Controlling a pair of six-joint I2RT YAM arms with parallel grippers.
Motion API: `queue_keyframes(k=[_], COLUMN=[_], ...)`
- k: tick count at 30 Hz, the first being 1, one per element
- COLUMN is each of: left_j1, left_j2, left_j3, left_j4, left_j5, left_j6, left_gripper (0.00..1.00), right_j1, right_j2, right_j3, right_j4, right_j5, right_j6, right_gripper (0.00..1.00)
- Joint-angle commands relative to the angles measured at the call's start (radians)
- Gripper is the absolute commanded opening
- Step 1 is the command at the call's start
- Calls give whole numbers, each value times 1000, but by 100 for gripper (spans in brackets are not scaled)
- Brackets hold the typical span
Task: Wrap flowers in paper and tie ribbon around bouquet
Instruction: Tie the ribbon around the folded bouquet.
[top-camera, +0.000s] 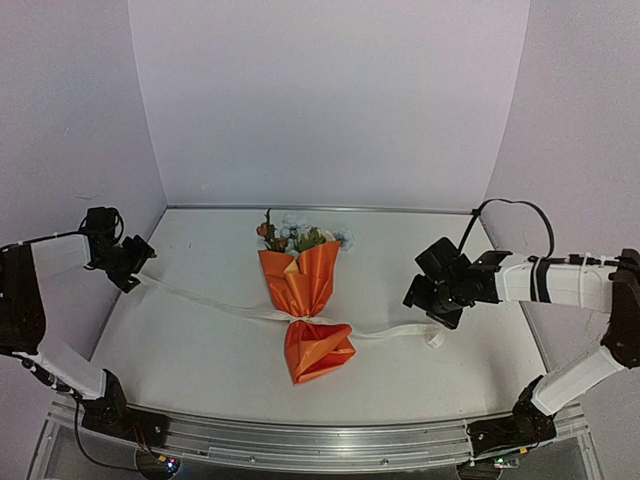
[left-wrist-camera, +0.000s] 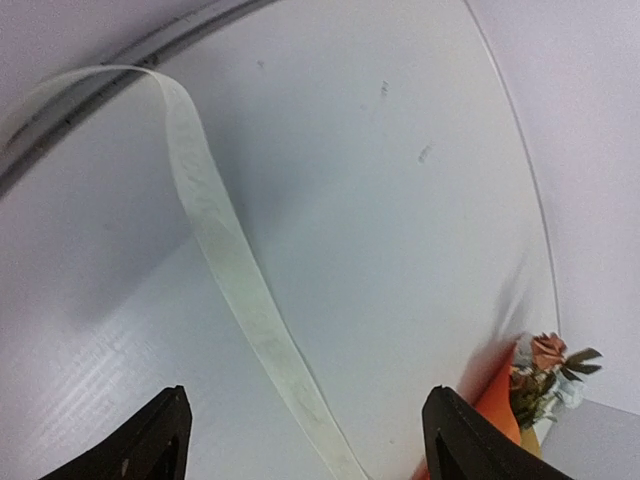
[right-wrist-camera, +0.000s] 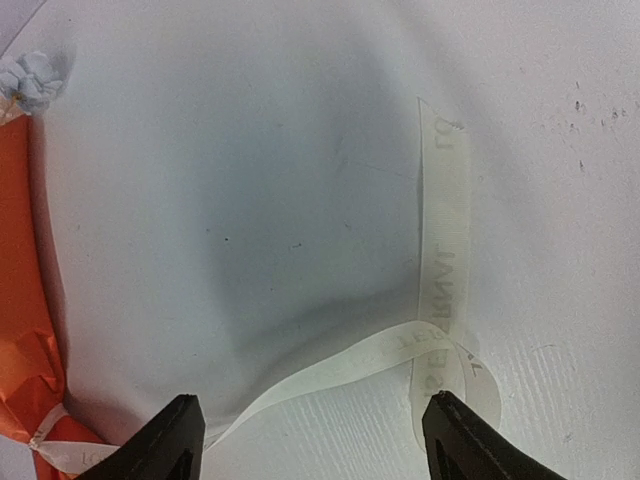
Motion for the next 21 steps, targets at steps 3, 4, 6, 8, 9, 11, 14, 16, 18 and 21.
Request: queue_keyframes(k=[3,4,6,8,9,11,14,16,18,21], left_j1=[-288,-361,-497,-576,-612,-648,-691,-702,-708,-713], left_j2=[-188,-187,-153,-100,-67,7,92,129,163,183], left_j3=[-208,-235,-274,-272,-260,-210,-118,-120,-123,-119], left_j4=[160,211,321,403,432,427,363,386,409,409], left_j5=[-9,-28,-59,-71,-73,-64,-73,-55,-36,-40], left_j6=[-452,-533,-673,-736,-756,-735,-671,-672,-668,-631], left_gripper=[82,82,82,81,81,81,82,83,82,82], right_j1=[10,17,41,63,72,98,116,129,160,217], right_j2=[-84,-67,-26,11,31,71,130,172,204,240], right_j3=[-67,-77,-74,-69,-66,-29,3,15,40,67], right_j4=[144,192,258,311,341,350,346,373,386,417], right_j5=[-134,-169,-184,-216,-235,-237,-242,-260,-254,-224], right_j6=[91,123,163,200,214,199,176,173,139,76], right_gripper=[84,84,84,84,84,83,83,79,74,74])
